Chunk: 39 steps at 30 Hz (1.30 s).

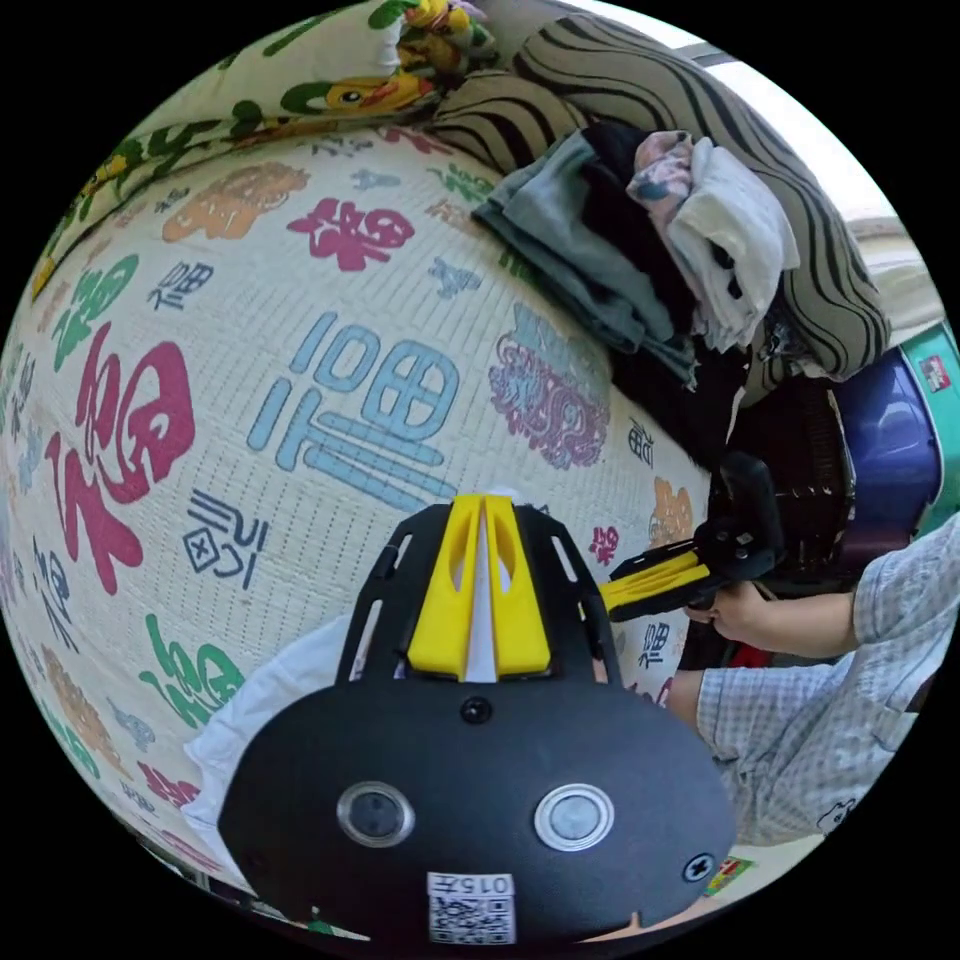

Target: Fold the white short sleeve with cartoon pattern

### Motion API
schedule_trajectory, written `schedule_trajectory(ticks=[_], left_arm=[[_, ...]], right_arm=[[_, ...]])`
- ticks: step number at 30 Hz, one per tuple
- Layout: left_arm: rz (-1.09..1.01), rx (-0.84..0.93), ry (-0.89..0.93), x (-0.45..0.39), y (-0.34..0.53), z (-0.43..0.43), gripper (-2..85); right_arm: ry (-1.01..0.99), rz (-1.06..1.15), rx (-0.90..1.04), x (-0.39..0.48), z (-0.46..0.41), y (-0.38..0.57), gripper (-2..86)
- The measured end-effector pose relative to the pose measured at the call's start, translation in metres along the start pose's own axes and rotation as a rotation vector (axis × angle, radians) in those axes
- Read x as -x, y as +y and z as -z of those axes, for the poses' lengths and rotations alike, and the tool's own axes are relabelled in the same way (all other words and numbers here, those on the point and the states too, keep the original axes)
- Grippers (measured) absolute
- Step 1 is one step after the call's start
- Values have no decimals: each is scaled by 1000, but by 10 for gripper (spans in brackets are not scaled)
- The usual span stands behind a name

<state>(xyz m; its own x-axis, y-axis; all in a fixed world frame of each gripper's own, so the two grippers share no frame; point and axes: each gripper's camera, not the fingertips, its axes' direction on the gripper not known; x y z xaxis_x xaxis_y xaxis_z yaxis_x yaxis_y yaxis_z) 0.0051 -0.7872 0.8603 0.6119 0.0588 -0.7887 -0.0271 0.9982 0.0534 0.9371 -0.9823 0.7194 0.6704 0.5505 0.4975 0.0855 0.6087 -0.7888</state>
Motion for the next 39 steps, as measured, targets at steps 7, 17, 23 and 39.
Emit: schedule_trajectory(ticks=[7, 17, 23, 39], left_arm=[[62, -111, -72, 14, 15, 49, 5], [534, -486, 17, 29, 279, 183, 52], [1162, -508, -184, 48, 527, 243, 51], [1111, -769, 85, 167, 710, 343, 31]], right_arm=[[35, -75, 10, 22, -14, 14, -4], [96, -120, 9, 60, -14, 75, -5], [116, 99, 123, 156, -47, 108, -5], [97, 561, 281, 533, -374, 75, 0]])
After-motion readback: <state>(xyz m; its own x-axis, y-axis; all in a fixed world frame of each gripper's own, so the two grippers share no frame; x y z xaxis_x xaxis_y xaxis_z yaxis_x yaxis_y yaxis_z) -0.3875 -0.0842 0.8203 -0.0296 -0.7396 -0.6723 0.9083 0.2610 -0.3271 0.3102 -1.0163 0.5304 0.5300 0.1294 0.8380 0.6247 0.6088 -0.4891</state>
